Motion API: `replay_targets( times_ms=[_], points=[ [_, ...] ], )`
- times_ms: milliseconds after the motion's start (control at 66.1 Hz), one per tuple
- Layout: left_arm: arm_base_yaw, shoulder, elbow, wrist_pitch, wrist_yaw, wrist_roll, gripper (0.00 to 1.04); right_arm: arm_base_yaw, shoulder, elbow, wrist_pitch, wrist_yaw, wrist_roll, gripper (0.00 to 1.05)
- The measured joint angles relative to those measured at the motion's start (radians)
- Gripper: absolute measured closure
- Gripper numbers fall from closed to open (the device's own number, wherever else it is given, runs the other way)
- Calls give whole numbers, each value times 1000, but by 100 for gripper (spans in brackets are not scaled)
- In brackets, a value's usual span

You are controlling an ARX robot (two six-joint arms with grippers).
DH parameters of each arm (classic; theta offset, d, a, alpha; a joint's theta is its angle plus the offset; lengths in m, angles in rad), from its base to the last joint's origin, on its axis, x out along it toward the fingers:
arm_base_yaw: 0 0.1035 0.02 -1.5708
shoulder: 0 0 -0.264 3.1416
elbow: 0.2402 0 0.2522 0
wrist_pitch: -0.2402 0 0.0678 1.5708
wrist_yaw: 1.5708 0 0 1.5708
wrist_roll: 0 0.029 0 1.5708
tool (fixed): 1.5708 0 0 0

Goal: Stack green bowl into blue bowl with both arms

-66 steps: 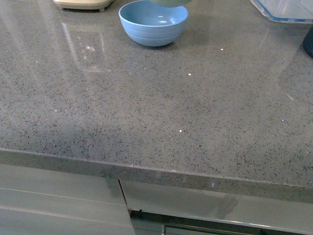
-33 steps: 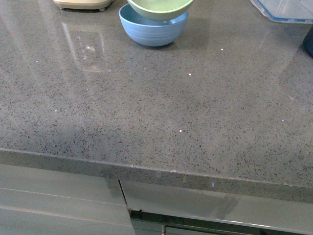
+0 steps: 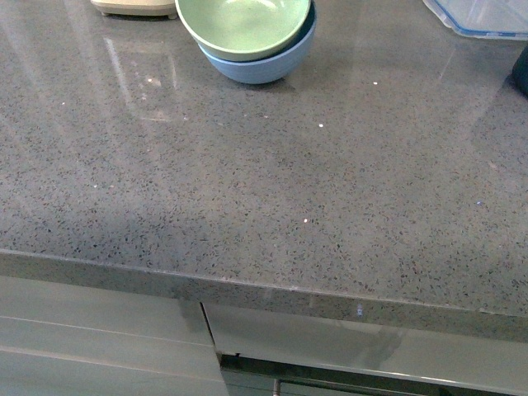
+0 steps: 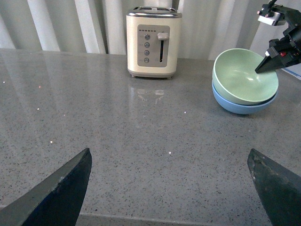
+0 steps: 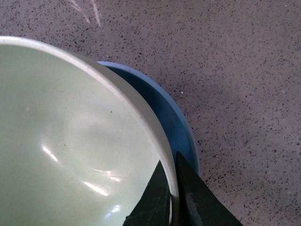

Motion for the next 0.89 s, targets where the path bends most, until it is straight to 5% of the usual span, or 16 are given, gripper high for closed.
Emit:
replay_targets(
  times_ms=[257,635,893],
  points=[
    [0,0,0,0,0,0,7,-13,4,36,18,-20,35,74],
    [0,0,0,0,0,0,7,-76,-85,-77,89,-10,82,9],
    [0,0,0,0,0,0,7,-173,-339,-395,213,-30,129,10]
  ],
)
